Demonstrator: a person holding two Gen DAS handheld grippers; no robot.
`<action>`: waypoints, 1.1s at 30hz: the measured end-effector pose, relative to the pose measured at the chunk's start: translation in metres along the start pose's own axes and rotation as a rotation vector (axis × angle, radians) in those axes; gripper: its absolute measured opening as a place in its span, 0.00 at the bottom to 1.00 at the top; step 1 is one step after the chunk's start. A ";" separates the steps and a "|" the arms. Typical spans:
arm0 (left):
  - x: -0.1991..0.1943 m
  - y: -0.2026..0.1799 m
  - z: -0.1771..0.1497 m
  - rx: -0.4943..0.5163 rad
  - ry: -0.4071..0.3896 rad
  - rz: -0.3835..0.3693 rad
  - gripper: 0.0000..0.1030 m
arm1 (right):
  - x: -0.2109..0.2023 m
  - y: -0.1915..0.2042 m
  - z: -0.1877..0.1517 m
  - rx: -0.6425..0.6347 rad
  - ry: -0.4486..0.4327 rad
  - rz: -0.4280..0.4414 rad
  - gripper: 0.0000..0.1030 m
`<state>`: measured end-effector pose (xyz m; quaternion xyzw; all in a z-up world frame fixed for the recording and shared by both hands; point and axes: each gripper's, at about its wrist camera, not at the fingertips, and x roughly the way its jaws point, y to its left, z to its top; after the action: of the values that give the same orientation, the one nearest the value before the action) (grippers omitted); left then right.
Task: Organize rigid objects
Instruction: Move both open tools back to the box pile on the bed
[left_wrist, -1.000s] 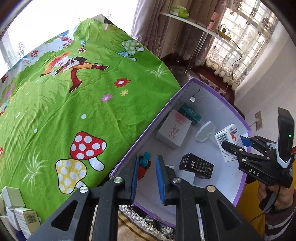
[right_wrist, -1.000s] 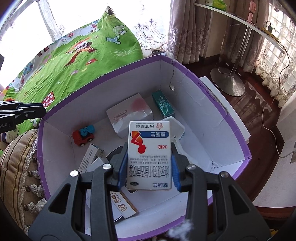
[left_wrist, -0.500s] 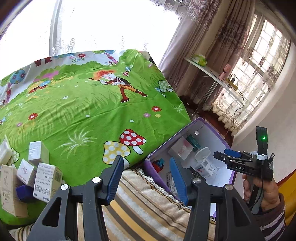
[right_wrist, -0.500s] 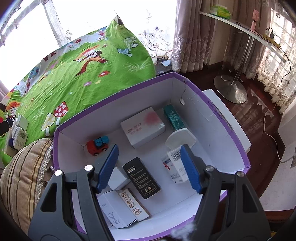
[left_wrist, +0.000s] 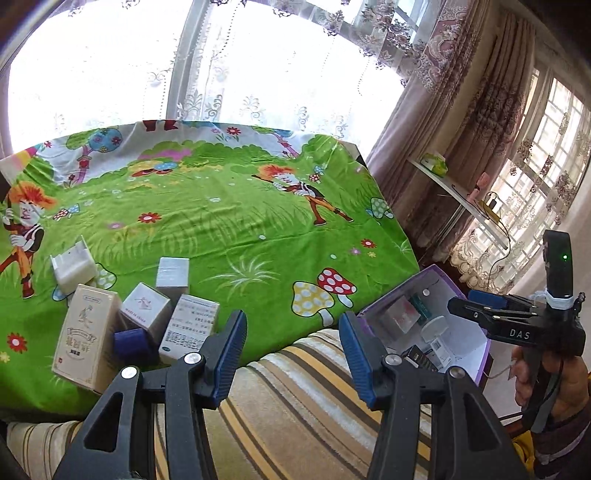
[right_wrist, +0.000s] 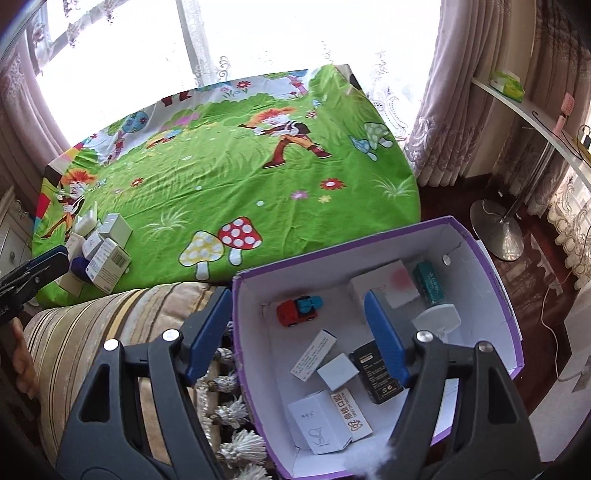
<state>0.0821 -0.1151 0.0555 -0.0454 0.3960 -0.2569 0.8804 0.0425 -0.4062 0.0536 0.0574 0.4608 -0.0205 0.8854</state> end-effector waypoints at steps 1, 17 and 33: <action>-0.003 0.006 -0.002 -0.005 -0.004 0.018 0.52 | 0.000 0.009 0.002 -0.017 0.001 0.008 0.75; -0.021 0.077 -0.012 -0.087 -0.012 0.201 0.56 | 0.025 0.121 0.012 -0.214 0.063 0.084 0.76; -0.008 0.146 -0.028 -0.217 0.122 0.265 0.67 | 0.065 0.200 0.015 -0.338 0.159 0.216 0.76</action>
<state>0.1185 0.0179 0.0007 -0.0720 0.4766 -0.0968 0.8708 0.1095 -0.2084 0.0257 -0.0415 0.5172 0.1567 0.8404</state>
